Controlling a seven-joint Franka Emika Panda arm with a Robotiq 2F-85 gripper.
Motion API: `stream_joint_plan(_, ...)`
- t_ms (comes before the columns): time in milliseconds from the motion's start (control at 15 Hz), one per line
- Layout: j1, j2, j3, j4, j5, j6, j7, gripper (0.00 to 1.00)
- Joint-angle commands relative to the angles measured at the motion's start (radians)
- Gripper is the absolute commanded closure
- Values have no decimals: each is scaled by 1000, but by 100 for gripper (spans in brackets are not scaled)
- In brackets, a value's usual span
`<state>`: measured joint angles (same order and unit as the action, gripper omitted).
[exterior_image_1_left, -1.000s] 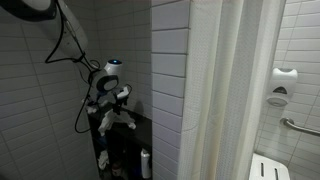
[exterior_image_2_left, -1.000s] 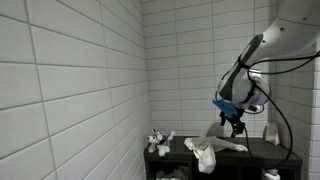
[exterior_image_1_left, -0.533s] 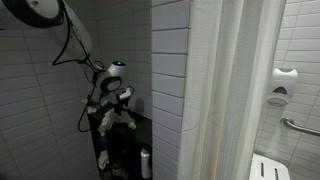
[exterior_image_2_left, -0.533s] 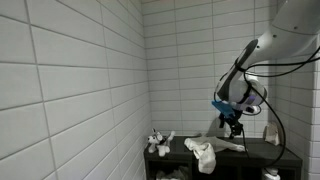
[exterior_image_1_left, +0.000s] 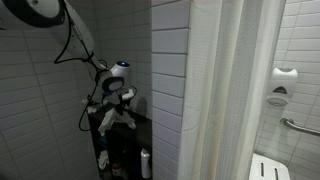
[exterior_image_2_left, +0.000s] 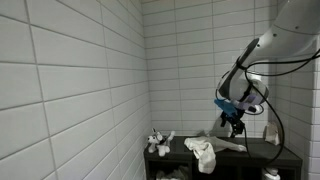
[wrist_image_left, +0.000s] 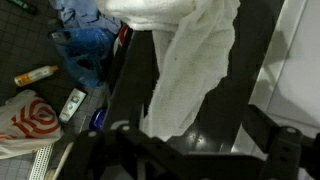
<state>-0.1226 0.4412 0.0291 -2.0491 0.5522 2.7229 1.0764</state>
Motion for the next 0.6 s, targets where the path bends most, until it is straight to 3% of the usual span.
stream_joint_plan(0,14,-1,-22,2,16,-15,-21,0)
stream_joint_plan(533,8,-1,-22,3,17,-25,-34,0)
